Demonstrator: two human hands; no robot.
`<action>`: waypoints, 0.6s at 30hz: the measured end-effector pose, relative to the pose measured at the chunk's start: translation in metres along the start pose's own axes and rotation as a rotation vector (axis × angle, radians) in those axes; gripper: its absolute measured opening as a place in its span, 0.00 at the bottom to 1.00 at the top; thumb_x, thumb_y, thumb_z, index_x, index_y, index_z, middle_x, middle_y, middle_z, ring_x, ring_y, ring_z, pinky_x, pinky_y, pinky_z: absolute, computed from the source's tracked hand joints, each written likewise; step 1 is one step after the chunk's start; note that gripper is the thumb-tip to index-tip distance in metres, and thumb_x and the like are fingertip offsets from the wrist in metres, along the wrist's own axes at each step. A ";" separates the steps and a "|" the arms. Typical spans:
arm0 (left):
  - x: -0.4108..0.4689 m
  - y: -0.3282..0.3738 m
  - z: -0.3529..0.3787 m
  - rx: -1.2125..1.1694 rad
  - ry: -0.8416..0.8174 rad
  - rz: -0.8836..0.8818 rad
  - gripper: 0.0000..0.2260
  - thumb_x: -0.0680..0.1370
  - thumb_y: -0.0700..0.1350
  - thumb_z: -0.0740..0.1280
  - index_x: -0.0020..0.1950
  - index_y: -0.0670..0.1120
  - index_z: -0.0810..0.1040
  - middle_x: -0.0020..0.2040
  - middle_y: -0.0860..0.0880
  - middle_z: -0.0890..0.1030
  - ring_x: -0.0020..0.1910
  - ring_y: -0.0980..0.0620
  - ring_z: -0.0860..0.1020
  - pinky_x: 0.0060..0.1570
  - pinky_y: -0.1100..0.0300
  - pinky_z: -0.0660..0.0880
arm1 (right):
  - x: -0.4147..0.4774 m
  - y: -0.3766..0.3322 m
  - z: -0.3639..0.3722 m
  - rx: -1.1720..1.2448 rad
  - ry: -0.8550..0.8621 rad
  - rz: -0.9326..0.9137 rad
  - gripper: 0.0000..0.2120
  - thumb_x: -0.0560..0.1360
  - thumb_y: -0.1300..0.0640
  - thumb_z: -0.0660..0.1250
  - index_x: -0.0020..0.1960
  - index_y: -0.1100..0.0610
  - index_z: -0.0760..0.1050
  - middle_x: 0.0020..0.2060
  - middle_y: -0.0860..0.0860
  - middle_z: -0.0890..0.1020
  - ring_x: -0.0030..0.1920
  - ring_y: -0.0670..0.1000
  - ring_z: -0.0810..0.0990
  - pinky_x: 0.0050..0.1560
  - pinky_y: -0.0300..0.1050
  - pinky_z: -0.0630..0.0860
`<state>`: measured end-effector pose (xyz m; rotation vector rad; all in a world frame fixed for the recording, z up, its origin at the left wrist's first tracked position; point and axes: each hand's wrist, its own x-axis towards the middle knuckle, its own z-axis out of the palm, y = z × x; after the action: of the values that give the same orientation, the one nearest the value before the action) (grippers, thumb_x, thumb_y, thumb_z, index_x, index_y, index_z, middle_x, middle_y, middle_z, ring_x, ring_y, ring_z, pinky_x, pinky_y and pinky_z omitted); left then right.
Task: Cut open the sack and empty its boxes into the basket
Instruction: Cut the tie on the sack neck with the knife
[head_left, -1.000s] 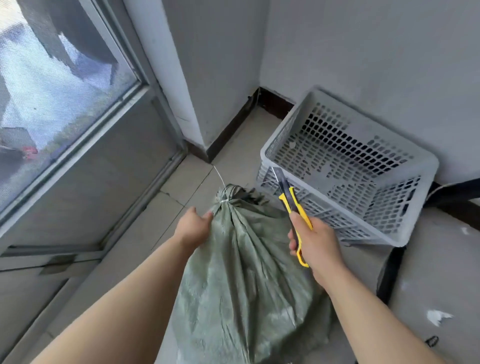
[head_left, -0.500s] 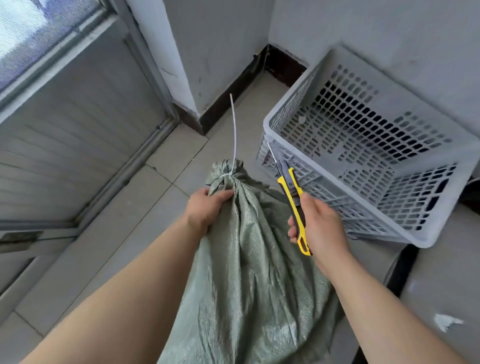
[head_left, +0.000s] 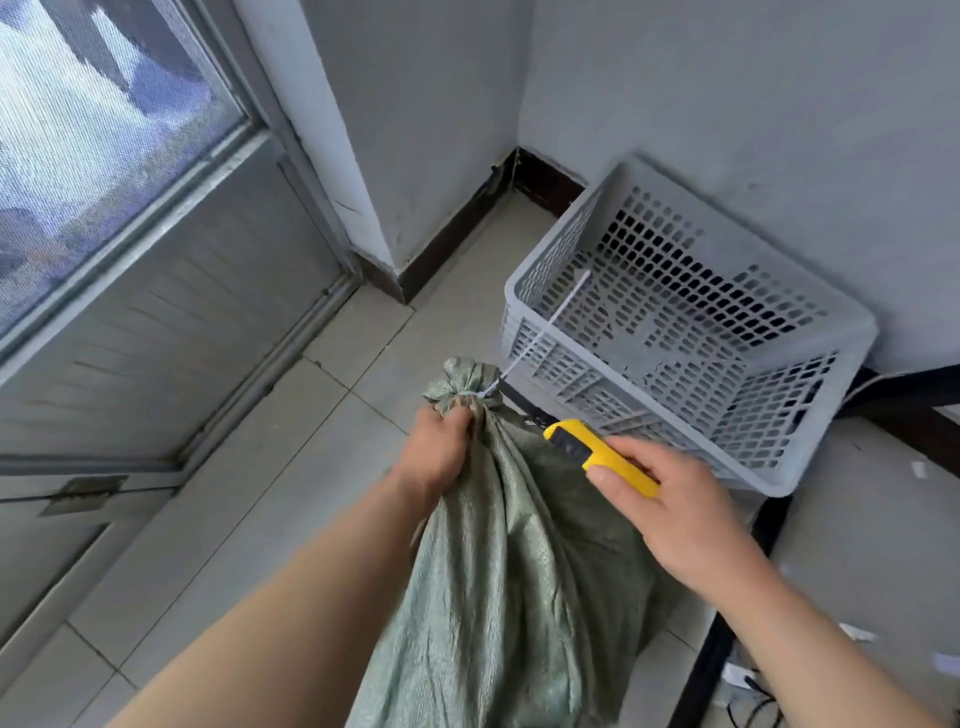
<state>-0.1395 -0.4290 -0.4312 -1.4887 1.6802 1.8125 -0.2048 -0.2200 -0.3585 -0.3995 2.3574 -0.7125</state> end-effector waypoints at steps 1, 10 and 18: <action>-0.002 -0.003 0.001 0.037 0.013 0.014 0.13 0.73 0.52 0.60 0.47 0.43 0.73 0.43 0.40 0.80 0.42 0.42 0.80 0.47 0.45 0.80 | -0.003 -0.003 -0.003 -0.048 0.009 -0.007 0.19 0.72 0.36 0.65 0.60 0.42 0.76 0.48 0.39 0.80 0.51 0.47 0.79 0.51 0.49 0.75; -0.015 -0.024 0.025 -0.008 -0.019 0.112 0.11 0.79 0.42 0.65 0.60 0.43 0.74 0.32 0.49 0.76 0.23 0.54 0.71 0.26 0.61 0.68 | -0.013 -0.005 -0.016 -0.397 0.038 -0.002 0.22 0.74 0.38 0.63 0.67 0.40 0.71 0.57 0.44 0.76 0.56 0.51 0.78 0.52 0.48 0.72; -0.022 -0.026 0.038 -0.015 -0.037 0.177 0.10 0.79 0.43 0.65 0.60 0.46 0.74 0.41 0.44 0.80 0.30 0.48 0.75 0.32 0.58 0.72 | -0.023 0.008 -0.014 -0.429 0.080 0.033 0.22 0.74 0.38 0.62 0.67 0.40 0.71 0.58 0.44 0.77 0.57 0.51 0.78 0.51 0.46 0.70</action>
<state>-0.1287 -0.3796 -0.4364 -1.3410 1.8356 1.9321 -0.1976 -0.1980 -0.3430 -0.5189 2.5830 -0.2035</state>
